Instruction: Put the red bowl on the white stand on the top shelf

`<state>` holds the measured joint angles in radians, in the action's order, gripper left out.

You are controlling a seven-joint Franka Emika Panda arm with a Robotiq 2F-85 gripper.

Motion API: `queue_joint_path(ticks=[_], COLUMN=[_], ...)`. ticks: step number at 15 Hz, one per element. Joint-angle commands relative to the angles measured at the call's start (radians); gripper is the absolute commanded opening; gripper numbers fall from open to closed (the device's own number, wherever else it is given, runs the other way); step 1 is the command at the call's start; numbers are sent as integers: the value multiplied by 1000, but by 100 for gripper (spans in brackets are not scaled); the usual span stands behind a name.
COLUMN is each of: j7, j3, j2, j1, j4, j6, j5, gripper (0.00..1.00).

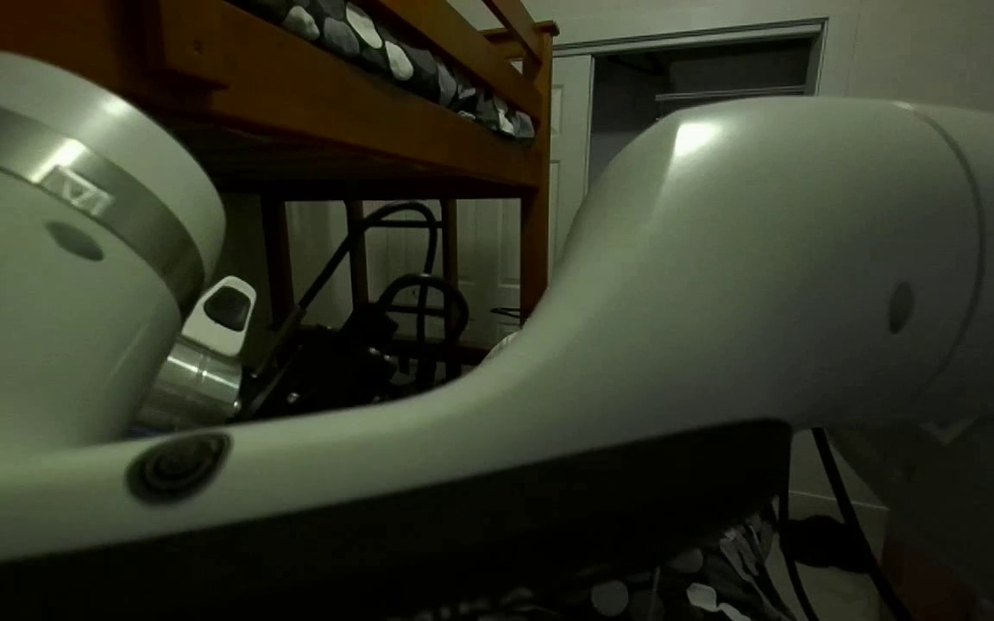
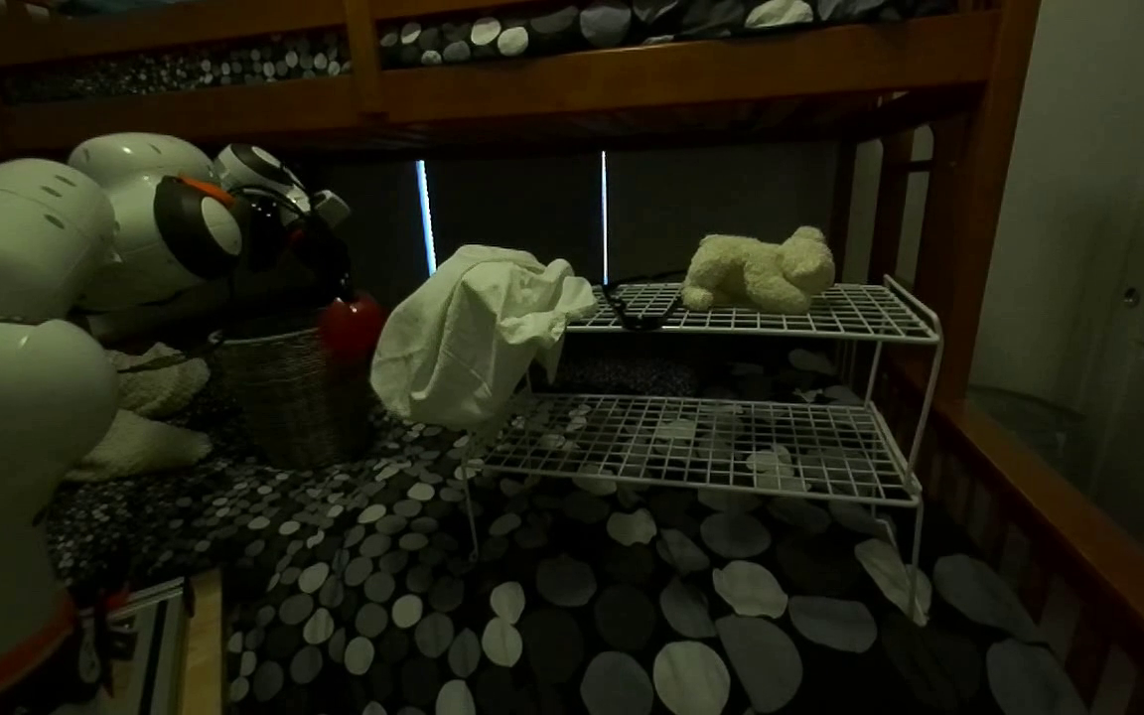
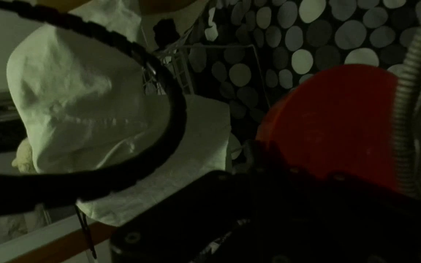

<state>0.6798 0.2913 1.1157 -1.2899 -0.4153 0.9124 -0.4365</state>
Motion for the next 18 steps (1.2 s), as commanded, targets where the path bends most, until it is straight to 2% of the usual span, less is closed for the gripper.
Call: queue_joint_path(ticks=[1,5,8,9,10,13,16,18], j7=[55,132,52,43,-11,-115,-57,-72], j3=[-19,-25,-12,8,-1,-6,-23,-13], j2=[-9,-25,-72,-122,-110,-137,-153,-149], j1=[7,12,-8,-26,-30,-46,-33,-38], j4=[0,0,-33,-129,-92,-88,-54,-66], j6=[-2,-33,-154,-98,-110,-110,-110,-97], j5=[8,24,-22,-13,-43,-70,-20,-45], gripper=[3,1,1,1,1,1,1,3])
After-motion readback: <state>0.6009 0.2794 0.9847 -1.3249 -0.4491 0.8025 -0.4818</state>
